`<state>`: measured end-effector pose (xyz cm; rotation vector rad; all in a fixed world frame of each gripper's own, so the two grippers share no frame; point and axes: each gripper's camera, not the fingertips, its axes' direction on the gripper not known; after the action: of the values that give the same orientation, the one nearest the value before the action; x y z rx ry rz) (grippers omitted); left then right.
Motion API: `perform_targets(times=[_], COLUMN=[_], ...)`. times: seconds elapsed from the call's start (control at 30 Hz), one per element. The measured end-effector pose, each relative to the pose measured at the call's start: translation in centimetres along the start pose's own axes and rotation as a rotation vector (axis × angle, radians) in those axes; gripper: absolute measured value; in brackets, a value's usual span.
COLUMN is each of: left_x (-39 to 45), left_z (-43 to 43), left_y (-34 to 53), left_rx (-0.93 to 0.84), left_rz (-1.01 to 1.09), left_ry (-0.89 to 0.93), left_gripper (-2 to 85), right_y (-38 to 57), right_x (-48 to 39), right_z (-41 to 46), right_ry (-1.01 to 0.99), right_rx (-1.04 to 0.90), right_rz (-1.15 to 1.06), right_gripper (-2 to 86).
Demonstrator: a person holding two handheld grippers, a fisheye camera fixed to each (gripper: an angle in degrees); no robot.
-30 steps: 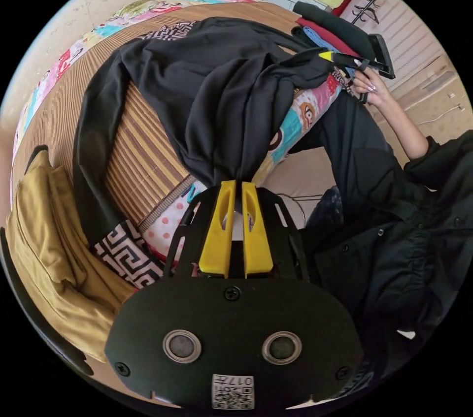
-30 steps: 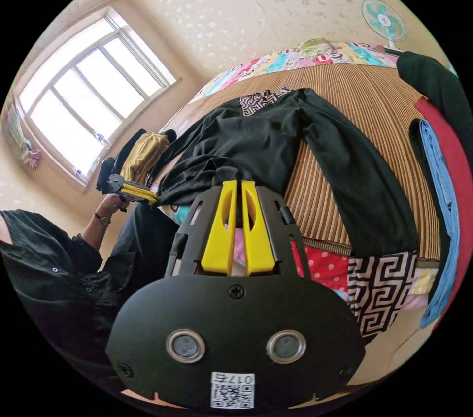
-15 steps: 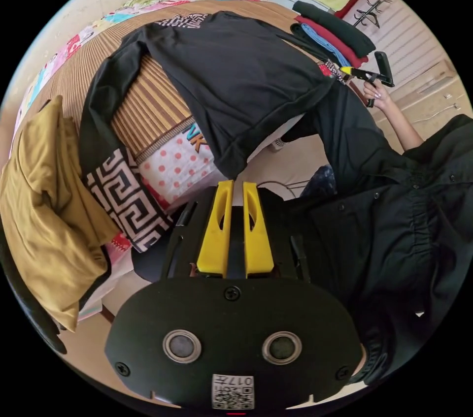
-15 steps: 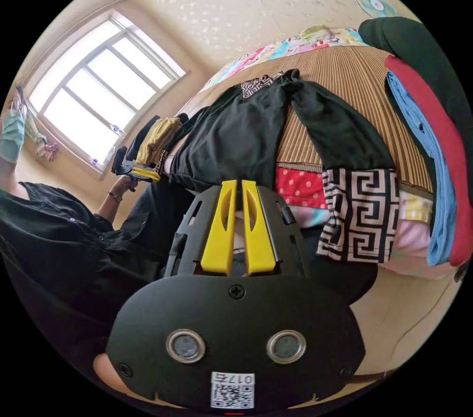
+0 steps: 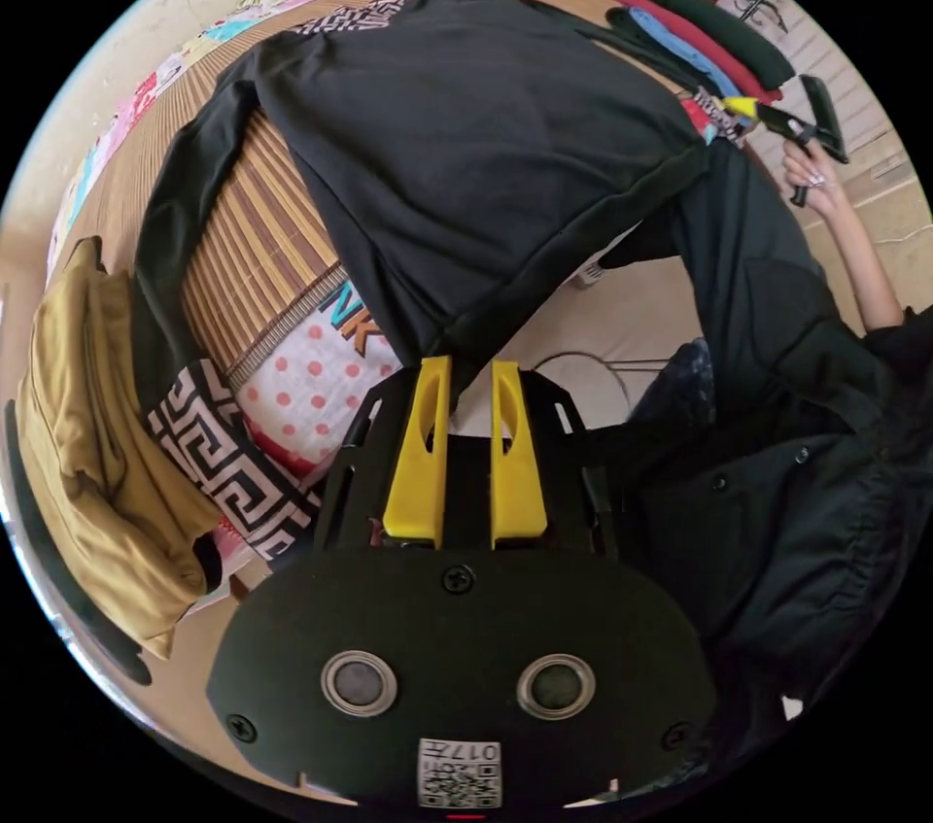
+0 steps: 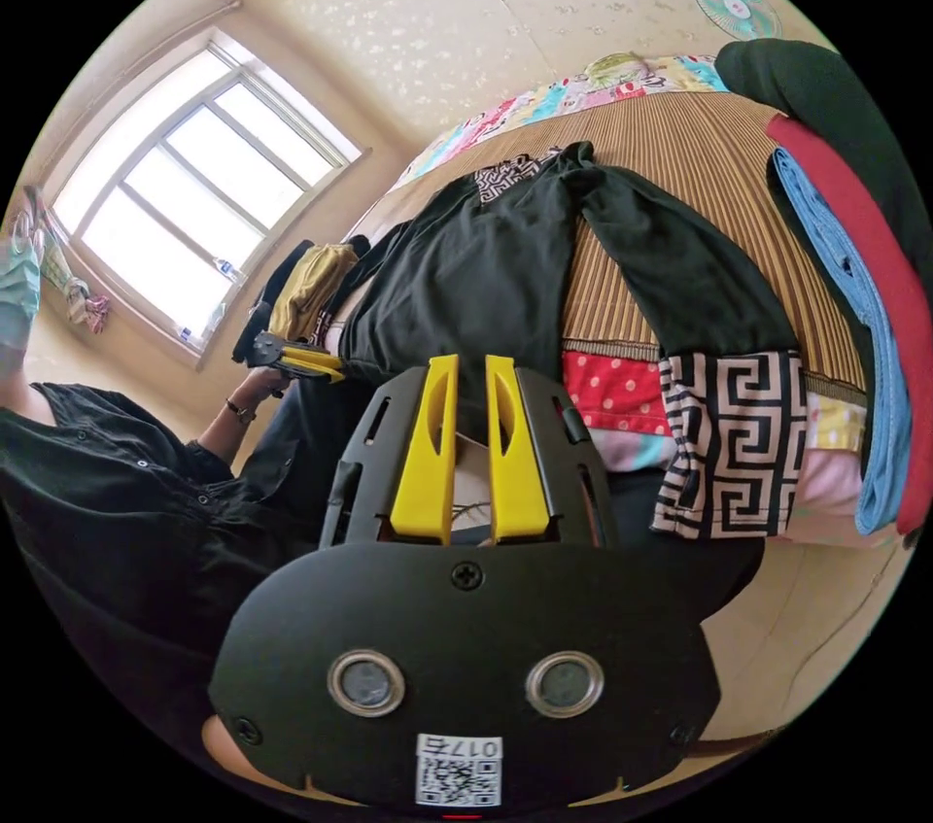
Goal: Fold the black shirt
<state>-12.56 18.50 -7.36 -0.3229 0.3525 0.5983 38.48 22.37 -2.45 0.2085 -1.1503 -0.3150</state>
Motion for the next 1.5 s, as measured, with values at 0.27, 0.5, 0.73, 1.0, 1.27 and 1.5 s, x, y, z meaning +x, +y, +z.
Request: perform_targets(times=[0.27,0.5,0.73,1.0,1.27,1.5], left_x=[-3.9,-9.0,-12.8,-17.1,-17.4,-19.4], left_z=[2.0,3.4,0.5,0.7,2.5,1.4], left_y=[1.0,5.5,10.6,16.6,16.3,17.4], left_rx=[0.008,0.102,0.280,0.186,0.108,0.334], left_rz=[-0.256,-0.394,-0.247,-0.389,-0.419,-0.473], left_ry=[0.143,0.436,0.847,0.682,0.619,0.675], left_gripper=[5.2,2.0,0.0,-0.4,2.7,10.2], right_y=[2.9,4.4,2.6,0.7,-1.8,-3.4], right_x=[4.5,6.1,4.6,2.9,0.9,-0.3], right_z=[-5.0,-6.7,-7.5,-3.8,0.6,4.6], right_ry=[-0.411,-0.498,-0.424,-0.272,-0.019,0.204], right_rx=[0.330,0.443,0.362,0.186,-0.024,-0.171], right_rz=[0.097,0.142,0.094,0.111,0.128,0.160], right_gripper=[1.9,2.1,1.4,2.3,8.1,12.7])
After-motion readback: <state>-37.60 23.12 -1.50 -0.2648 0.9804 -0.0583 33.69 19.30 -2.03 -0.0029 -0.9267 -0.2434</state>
